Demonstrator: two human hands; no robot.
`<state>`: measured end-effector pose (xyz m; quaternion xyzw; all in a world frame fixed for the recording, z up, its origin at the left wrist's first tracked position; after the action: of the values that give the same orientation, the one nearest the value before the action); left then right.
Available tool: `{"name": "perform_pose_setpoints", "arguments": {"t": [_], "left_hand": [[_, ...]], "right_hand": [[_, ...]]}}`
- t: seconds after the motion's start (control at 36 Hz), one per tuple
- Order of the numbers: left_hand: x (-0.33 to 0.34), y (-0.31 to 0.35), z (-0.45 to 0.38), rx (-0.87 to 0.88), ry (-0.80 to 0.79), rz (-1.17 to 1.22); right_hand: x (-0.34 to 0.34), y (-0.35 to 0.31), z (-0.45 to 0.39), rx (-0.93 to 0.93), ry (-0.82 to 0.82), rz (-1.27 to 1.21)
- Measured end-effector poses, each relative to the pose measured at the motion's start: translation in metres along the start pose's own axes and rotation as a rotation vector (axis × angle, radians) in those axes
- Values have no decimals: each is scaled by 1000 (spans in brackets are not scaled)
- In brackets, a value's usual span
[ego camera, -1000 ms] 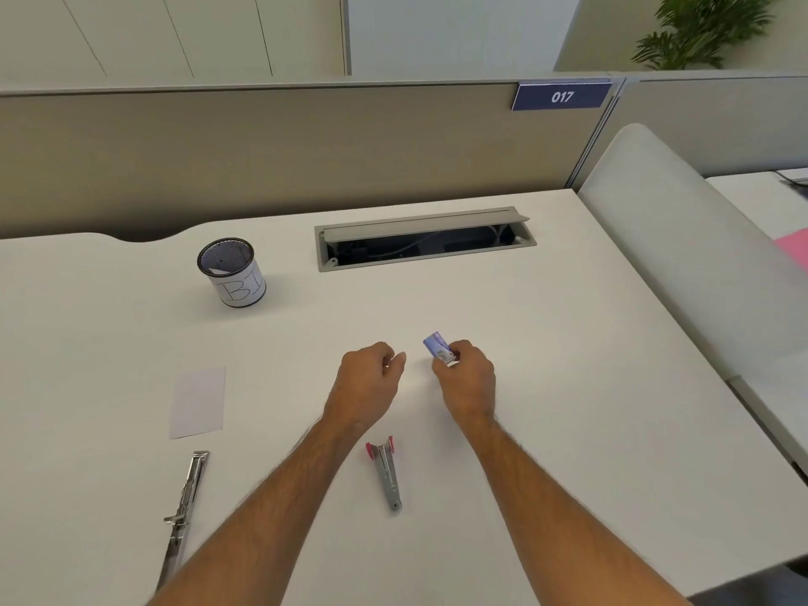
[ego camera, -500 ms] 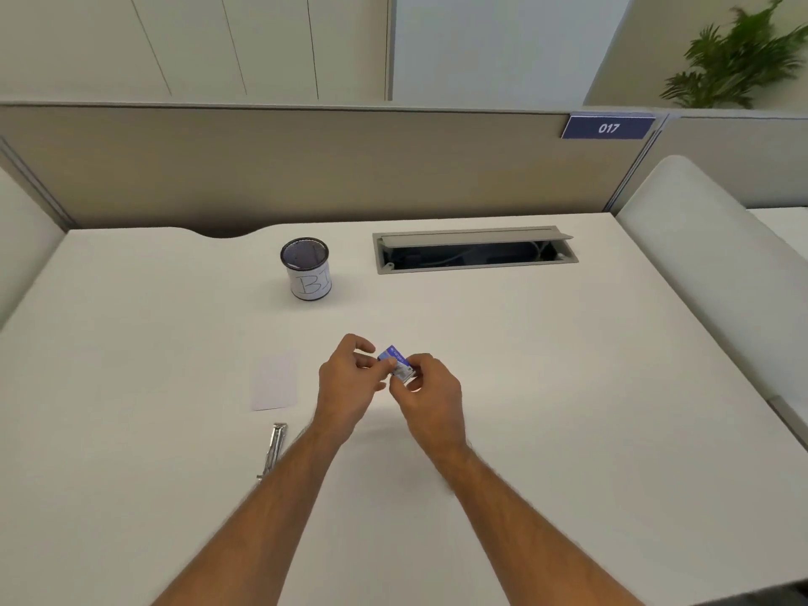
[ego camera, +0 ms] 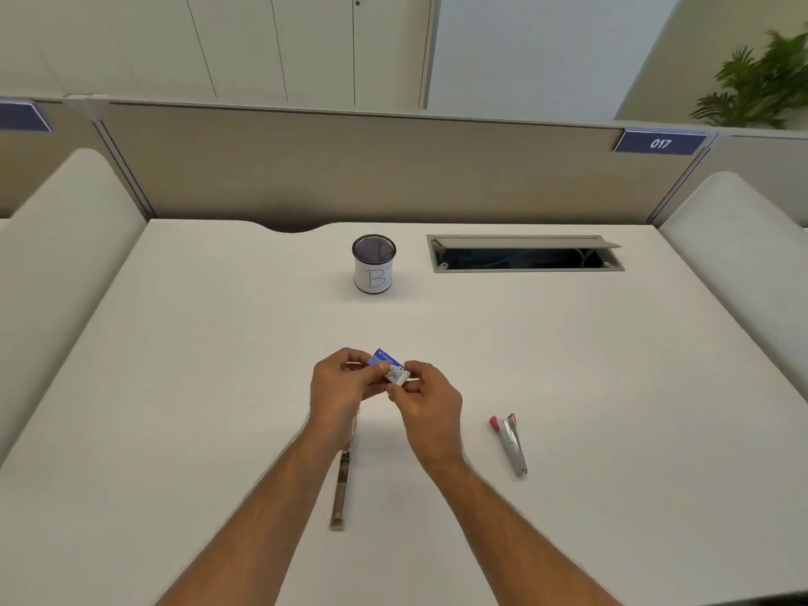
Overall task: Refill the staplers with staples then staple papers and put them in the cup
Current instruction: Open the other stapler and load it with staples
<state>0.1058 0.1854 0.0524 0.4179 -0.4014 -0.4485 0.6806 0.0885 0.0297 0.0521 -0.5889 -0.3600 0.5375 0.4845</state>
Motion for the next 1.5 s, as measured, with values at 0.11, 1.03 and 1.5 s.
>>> {"name": "perform_pose_setpoints", "arguments": {"t": [0.11,1.03,1.5], "left_hand": [[-10,4,0,-19,2,6],[-12,16,-5,16,-65,-70],[-11,8,-2,4,-56,-105]], "right_hand": [[8,-3,7,-10,7,-29],[19,-32,8,-223,77,255],[16,-30,-9,-67,-89,116]]}}
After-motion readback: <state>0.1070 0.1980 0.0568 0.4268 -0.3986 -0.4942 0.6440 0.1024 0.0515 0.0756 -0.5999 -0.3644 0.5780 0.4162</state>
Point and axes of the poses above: each hand's wrist, its own z-axis away from the middle knuckle, its own x-axis out of the palm, y = z × x, the point moved 6 cm from there along -z, towards the middle knuckle
